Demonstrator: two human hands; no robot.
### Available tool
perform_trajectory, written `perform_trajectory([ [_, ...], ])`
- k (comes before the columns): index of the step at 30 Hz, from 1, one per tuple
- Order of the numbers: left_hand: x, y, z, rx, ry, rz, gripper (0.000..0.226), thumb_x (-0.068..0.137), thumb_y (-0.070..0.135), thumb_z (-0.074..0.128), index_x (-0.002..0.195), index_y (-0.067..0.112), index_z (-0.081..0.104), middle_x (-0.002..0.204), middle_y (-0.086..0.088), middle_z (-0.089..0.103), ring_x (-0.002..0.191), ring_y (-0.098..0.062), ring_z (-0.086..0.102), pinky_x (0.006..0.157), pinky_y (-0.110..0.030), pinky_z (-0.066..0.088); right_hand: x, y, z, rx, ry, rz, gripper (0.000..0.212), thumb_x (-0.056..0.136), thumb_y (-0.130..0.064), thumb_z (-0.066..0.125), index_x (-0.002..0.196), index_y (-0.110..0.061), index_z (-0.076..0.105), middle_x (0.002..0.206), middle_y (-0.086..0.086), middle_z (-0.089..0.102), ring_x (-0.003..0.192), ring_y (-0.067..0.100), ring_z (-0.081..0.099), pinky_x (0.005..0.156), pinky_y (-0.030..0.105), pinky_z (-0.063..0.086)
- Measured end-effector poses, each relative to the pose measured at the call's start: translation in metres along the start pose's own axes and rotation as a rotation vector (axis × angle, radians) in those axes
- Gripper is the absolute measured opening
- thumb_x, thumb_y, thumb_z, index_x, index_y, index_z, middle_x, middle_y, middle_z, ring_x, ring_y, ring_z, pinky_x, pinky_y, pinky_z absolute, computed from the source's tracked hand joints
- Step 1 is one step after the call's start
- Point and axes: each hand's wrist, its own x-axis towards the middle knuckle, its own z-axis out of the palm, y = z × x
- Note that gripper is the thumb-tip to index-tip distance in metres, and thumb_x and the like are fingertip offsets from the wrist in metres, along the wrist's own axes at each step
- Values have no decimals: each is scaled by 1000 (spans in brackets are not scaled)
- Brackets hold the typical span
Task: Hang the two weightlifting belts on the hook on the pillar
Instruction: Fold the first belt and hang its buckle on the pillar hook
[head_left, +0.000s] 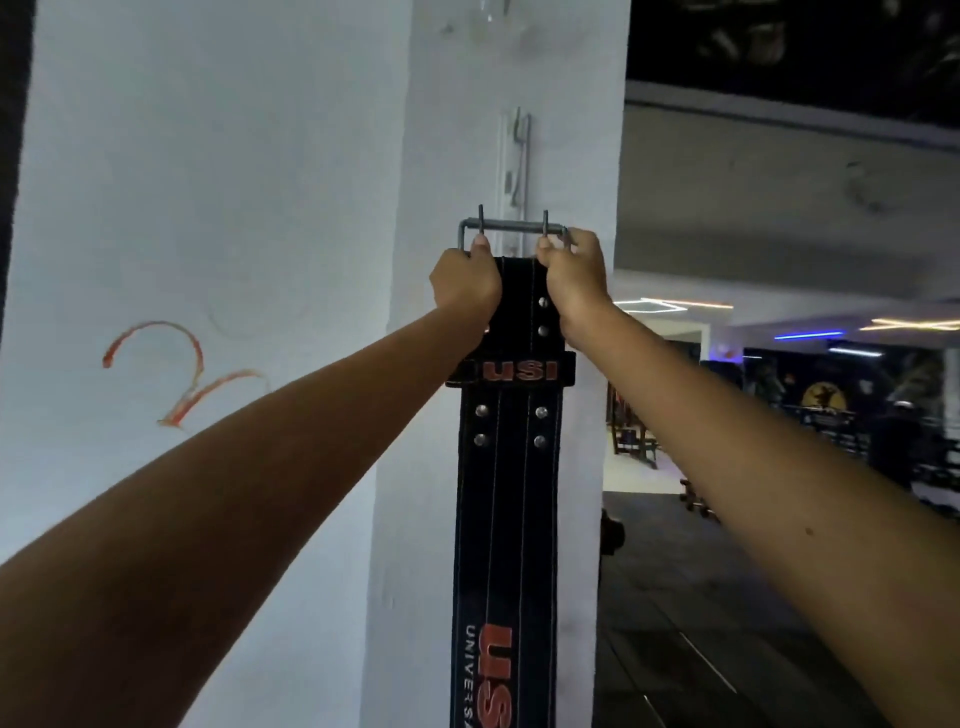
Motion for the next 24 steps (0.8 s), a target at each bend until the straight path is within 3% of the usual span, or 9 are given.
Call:
perform_trajectory([
  [4,11,-2,7,0,-9,-85,48,102,34,36,129,-3,50,130,-19,56,113,-33,58,90,-38,50,8,6,2,-33,-1,26,42,98,-20,51,139,-16,42,122,3,54,86,14,57,60,26,46],
  [11,2,-22,4,31,-4,-98,47,102,34,35,123,-3,53,118,-17,59,97,-27,58,81,-36,48,1,25,1,-34,-16,33,43,97,-18,55,138,-18,43,120,5,58,79,13,58,67,28,51],
  [13,-4,-23,-1,38,-6,-85,46,102,36,36,118,-3,55,106,-13,57,94,-28,58,83,-38,50,-5,28,0,-44,-4,14,42,97,-20,55,138,-17,44,118,3,57,74,8,55,57,16,49],
  [15,-10,-25,-6,55,16,-68,45,100,38,40,115,-2,55,103,-10,58,94,-27,59,84,-38,51,-13,29,-2,-117,32,-18,42,97,-23,56,138,-14,46,117,2,57,73,6,52,44,3,38],
  [17,-16,-29,-12,72,74,-29,39,96,38,46,111,3,53,107,-11,62,97,-28,62,86,-42,52,-26,30,-5,-223,129,-58,42,97,-24,58,134,-7,51,104,3,59,70,8,51,48,6,40],
  [19,-25,-35,-22,119,152,46,34,94,35,51,109,5,51,109,-11,61,99,-27,59,85,-40,50,-42,35,-8,-283,228,-148,38,95,-21,60,128,-3,56,99,6,65,81,17,58,74,21,50],
  [20,-31,-40,-28,121,179,94,31,93,32,52,109,5,51,109,-10,59,100,-27,58,84,-37,48,-51,40,-8,-300,264,-223,34,94,-20,61,123,-3,59,103,9,67,88,21,61,80,29,51],
  [22,-48,-50,-39,111,189,198,27,92,28,53,107,6,51,107,-10,57,97,-27,57,81,-34,46,-75,52,-8,-380,309,-420,24,93,-17,60,112,-4,62,108,12,65,98,24,61,75,16,44],
  [24,-75,-64,-51,114,154,278,24,93,25,53,106,6,50,103,-9,56,89,-19,57,75,-29,49,-103,65,-8,-453,272,-592,16,93,-14,57,103,-3,63,105,12,63,96,23,60,70,7,35],
])
